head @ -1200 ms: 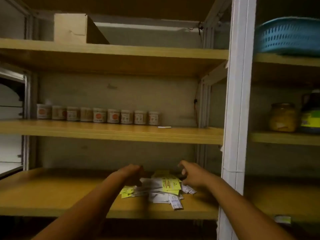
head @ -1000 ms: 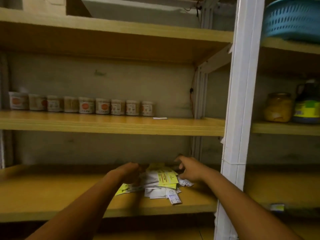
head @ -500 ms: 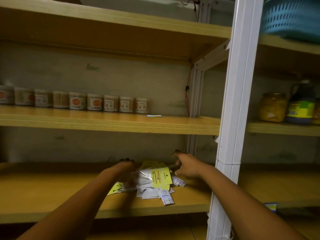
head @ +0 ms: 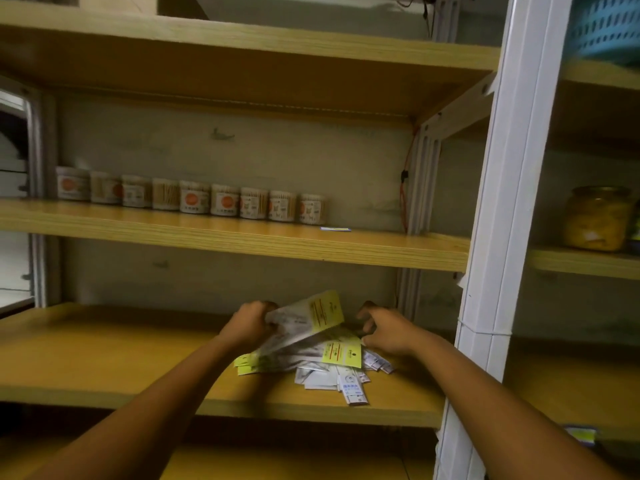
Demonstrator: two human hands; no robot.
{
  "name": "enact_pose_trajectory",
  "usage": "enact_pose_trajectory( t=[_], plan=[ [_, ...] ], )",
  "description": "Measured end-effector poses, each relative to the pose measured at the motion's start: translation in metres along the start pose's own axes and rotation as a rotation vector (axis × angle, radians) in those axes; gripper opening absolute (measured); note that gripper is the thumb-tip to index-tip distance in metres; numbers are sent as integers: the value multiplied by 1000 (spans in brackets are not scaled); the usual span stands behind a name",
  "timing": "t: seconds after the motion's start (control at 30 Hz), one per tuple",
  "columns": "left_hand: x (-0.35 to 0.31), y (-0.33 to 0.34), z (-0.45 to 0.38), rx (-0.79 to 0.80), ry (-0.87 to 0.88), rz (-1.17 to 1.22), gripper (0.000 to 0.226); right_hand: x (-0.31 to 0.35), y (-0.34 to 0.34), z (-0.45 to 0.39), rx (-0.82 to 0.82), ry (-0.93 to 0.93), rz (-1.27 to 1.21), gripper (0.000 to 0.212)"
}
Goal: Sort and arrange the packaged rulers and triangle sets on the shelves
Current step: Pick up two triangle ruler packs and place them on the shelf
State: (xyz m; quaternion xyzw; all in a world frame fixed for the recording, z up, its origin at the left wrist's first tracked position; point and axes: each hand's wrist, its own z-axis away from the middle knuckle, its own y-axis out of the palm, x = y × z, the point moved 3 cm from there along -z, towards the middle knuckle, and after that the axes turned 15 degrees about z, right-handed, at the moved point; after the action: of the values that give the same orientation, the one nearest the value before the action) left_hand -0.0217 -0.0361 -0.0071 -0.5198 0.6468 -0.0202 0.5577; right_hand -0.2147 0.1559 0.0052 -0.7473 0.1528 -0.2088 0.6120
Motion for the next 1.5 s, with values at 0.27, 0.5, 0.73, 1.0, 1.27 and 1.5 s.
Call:
enact_pose_trajectory(
  t=[0.27, 0.5, 0.73, 1.0, 1.27, 1.5],
  plan=[
    [12, -29, 24, -90, -101, 342, 39, 17, 28, -16, 121, -6, 7, 51],
    [16, -42, 38, -129, -98, 464, 40, 26, 43, -21, 142, 39, 14, 67],
    [21, -56, 38, -218, -26, 466, 32, 33, 41, -23, 109, 58, -46, 43],
    [38, -54, 34, -281, -10, 509, 35, 37, 47, -27, -40, 100, -149, 15],
    [65, -42, 34, -287, -37, 623, 37, 37, 42, -15, -286, 186, -341, 14],
    [48, -34, 45, -287, -31, 746, 40, 39, 29, 19, -311, 185, -431, 29]
  ],
)
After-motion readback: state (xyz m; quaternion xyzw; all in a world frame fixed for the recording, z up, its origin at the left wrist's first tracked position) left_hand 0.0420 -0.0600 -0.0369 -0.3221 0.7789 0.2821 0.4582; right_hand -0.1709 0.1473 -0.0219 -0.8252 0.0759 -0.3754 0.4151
